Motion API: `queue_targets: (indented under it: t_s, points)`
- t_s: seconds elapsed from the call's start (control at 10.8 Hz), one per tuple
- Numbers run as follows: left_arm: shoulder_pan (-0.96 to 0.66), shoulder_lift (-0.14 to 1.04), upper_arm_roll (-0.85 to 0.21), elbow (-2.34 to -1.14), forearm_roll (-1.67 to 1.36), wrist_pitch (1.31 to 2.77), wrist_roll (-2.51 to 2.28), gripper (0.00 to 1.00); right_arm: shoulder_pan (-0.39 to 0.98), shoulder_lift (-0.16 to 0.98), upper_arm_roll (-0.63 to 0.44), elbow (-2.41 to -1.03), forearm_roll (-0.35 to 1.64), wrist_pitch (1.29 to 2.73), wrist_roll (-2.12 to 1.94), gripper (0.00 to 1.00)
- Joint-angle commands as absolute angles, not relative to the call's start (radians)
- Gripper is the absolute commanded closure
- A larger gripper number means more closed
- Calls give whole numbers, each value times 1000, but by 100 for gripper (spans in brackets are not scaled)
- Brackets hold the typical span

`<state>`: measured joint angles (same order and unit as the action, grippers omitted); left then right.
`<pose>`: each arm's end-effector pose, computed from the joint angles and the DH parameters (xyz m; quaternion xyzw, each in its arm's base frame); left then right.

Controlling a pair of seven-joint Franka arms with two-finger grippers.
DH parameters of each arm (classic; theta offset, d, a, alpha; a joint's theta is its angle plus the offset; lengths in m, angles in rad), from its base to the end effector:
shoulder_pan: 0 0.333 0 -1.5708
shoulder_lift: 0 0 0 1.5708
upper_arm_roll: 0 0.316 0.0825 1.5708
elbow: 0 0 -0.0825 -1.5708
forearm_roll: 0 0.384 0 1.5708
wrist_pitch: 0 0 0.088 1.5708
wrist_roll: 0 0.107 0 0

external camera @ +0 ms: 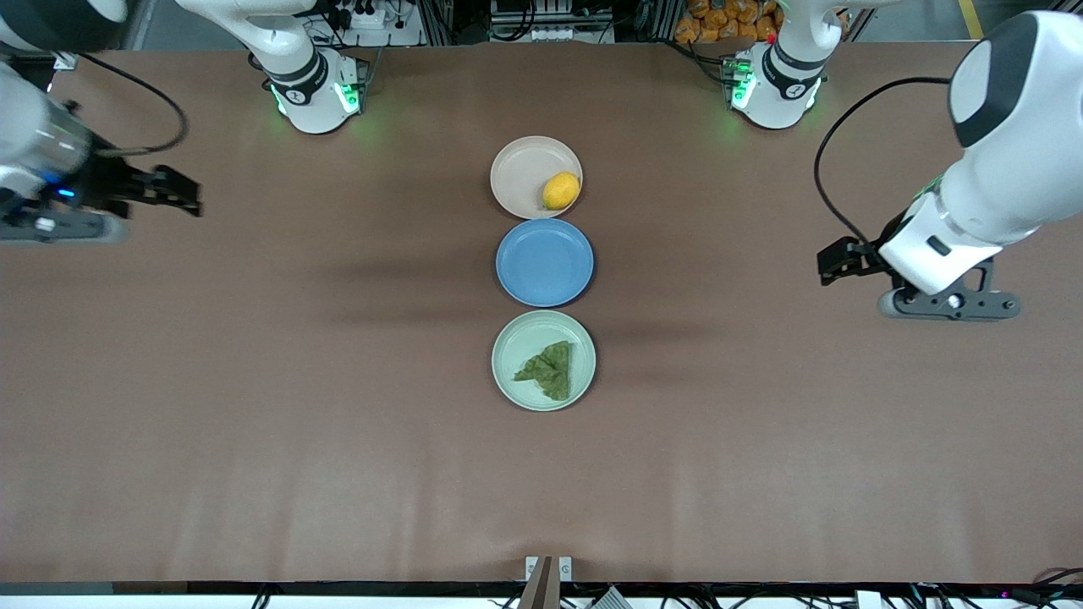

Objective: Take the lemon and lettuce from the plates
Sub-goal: 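Move the right gripper toward the lemon while the left gripper approaches the lettuce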

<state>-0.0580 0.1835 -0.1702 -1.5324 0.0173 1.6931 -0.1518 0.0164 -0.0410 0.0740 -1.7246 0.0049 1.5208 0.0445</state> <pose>0.6019 -0.1295 0.5472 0.9992 -0.0381 -0.0112 0.0049 0.5276 0.0491 0.5710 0.9964 0.0226 -0.0812 0.0045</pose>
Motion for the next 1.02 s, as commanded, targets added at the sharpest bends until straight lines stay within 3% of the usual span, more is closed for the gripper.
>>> queue_targets:
  t_s: [0.0, 0.46, 0.93]
  points:
    - [-93, 215, -173, -1534, -2, 1756, -138, 0, 47, -31, 72, -1862, 158, 1635, 51, 0]
    - [-143, 284, -179, -1545, -3, 1874, -146, 0, 189, 20, 72, -1931, 238, 1672, 297, 0]
    - [-204, 339, -183, -1592, -3, 2022, -214, 0, 276, -25, 72, -2150, 262, 1837, 391, 0]
